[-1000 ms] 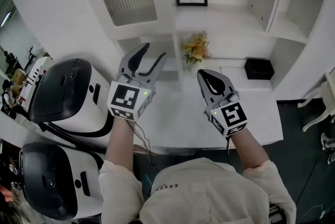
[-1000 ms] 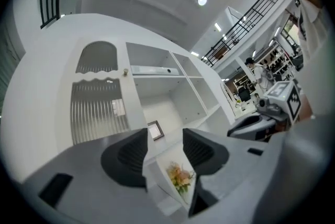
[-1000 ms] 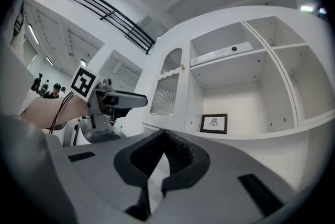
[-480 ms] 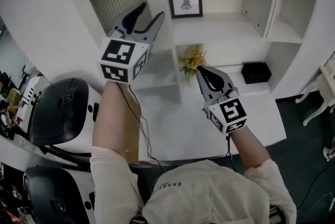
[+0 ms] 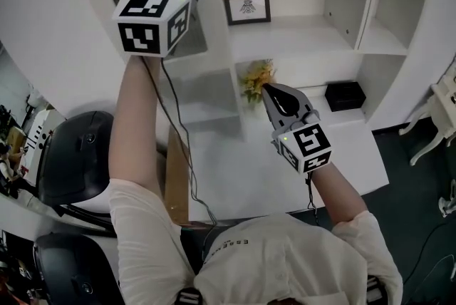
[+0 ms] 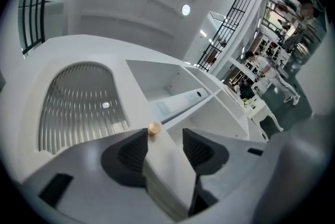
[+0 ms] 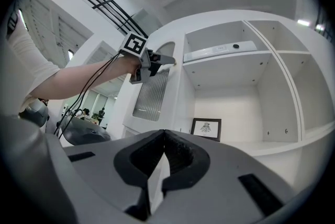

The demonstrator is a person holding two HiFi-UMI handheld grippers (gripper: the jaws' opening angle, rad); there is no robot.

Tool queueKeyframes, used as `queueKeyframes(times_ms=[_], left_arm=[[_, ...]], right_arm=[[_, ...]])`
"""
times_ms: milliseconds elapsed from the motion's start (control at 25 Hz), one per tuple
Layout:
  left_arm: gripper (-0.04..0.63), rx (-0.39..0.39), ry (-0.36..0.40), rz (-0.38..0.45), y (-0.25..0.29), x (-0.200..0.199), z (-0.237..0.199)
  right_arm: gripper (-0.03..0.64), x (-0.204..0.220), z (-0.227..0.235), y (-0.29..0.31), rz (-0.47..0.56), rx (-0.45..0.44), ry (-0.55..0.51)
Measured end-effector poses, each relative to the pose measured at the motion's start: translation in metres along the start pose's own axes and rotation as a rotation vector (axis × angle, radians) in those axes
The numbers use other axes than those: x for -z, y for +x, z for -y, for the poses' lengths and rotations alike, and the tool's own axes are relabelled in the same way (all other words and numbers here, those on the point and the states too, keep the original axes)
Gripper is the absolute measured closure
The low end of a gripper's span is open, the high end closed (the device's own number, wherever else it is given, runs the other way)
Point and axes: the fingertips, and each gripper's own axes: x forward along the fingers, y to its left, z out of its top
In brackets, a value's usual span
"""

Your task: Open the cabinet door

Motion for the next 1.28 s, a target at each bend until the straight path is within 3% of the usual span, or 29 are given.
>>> queueKeyframes(times_ms=[320, 640, 760, 1280], left_arm=[[0.396, -0.049, 0.054, -0.065, 0.025, -0.007, -0.012], [0.472, -0.133, 0.148, -0.130, 0.029, -0.003, -0.023], [0.512, -0.134, 0.146, -0.133, 0.028, -0.002, -0.020], [0.520, -0.136, 0.127, -0.132, 0.002, -0.016, -0.011]], right_arm=[[0.601, 0.004, 0.001, -0.005, -0.011, -0.002, 0.002], [0.601, 0.007, 0.009, -0.016, -0.008, 0.008, 0.018], [0.603, 0.010, 0.008, -0.021, -0.013, 0.002, 0.021], [0.601, 0.032, -0.007, -0.037, -0.051, -0.083, 0.061]])
